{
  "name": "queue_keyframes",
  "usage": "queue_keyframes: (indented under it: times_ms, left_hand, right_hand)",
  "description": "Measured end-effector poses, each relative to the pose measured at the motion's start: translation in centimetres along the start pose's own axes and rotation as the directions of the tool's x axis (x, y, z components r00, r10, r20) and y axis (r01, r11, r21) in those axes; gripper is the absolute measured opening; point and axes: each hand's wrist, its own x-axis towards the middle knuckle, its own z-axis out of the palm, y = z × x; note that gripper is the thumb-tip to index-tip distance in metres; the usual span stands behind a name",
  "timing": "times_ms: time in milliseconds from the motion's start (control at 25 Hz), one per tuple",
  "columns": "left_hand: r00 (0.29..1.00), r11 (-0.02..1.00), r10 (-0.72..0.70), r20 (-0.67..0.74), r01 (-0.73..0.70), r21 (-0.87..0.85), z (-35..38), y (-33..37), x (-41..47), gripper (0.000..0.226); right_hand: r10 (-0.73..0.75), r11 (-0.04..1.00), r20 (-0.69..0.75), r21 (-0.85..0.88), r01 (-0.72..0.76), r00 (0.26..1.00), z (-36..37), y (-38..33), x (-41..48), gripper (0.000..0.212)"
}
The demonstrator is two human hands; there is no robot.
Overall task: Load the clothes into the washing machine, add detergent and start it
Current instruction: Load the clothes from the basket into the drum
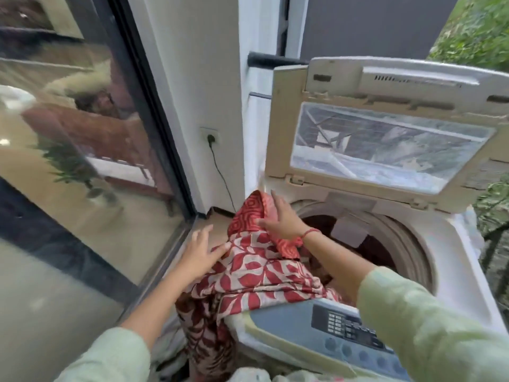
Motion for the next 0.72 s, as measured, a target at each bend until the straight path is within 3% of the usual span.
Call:
queue_keyframes:
  times_ms: [40, 120, 200, 320, 400, 480, 520, 560, 600, 640, 680, 720]
  left_hand:
    - [0.994, 0.994, -0.014, 0.112, 0.026, -0.104, 0.5, -1.0, -0.9, 0.12]
    - [0.963, 0.974, 0.052, 0.264, 0.009, -0.226, 1.3, -2.1, -2.0, 0.142]
    - [0.945, 0.969, 0.109, 0.309, -0.031, -0.247, 1.4, -2.8, -2.2, 0.151]
    - [0.927, 0.98, 0.145, 0.347, -0.085, -0.182, 1.2, -3.9, -1.8, 0.149]
    - [0.93, 0.987, 0.156, 0.333, -0.134, -0.087, 1.0, -4.4, -1.3, 0.147]
    - [0.928, 0.984, 0.18, 0.325, -0.164, -0.077, 1.1, -4.3, -0.8, 0.143]
    - [0.931, 0.981, 0.189, 0.312, -0.164, -0.106, 1.3, -4.2, -0.6, 0.141]
    - [0.935, 0.976, 0.2, 0.293, -0.165, -0.141, 1.5, -3.8, -0.6, 0.139]
    - [0.943, 0.974, 0.199, 0.267, -0.159, -0.164, 1.8, -3.7, -0.6, 0.136]
    - [0.95, 0.972, 0.195, 0.242, -0.154, -0.18, 2.1, -3.6, -0.8, 0.132]
    - [0.961, 0.97, 0.186, 0.204, -0.148, -0.191, 2.3, -3.4, -1.1, 0.127]
    - [0.973, 0.971, 0.172, 0.156, -0.14, -0.195, 2.6, -3.6, -1.5, 0.122]
  right_hand:
    - [0.063, 0.998, -0.043, -0.01, -0.064, 0.997, 2.8, -0.6, 0.7, 0.093]
    - [0.067, 0.995, -0.197, -0.054, -0.079, 0.978, 5.7, -1.0, 0.2, 0.065]
    - [-0.037, 0.999, -0.302, -0.014, 0.034, 0.953, 5.4, -0.5, -0.8, 0.032]
    - [-0.002, 0.996, -0.425, 0.079, 0.039, 0.905, -0.7, 1.6, -2.8, 0.019]
    - [0.161, 0.976, -0.628, 0.216, -0.029, 0.761, -7.3, 4.9, -4.6, 0.017]
    - [0.395, 0.91, -0.729, 0.394, -0.129, 0.56, -12.6, 9.1, -7.0, 0.034]
    - [0.427, 0.904, -0.709, 0.355, -0.239, 0.561, -14.0, 11.3, -7.7, 0.038]
    - [0.437, 0.889, -0.628, 0.193, -0.415, 0.644, -14.4, 13.1, -8.0, 0.036]
    - [0.47, 0.826, -0.445, -0.082, -0.557, 0.762, -13.1, 13.9, -8.2, 0.035]
    - [0.541, 0.723, -0.194, -0.39, -0.57, 0.818, -11.1, 14.0, -8.2, 0.038]
    - [0.584, 0.647, -0.067, -0.563, -0.513, 0.809, -9.3, 13.1, -7.8, 0.044]
    - [0.525, 0.653, -0.038, -0.622, -0.432, 0.85, -7.4, 11.5, -6.9, 0.046]
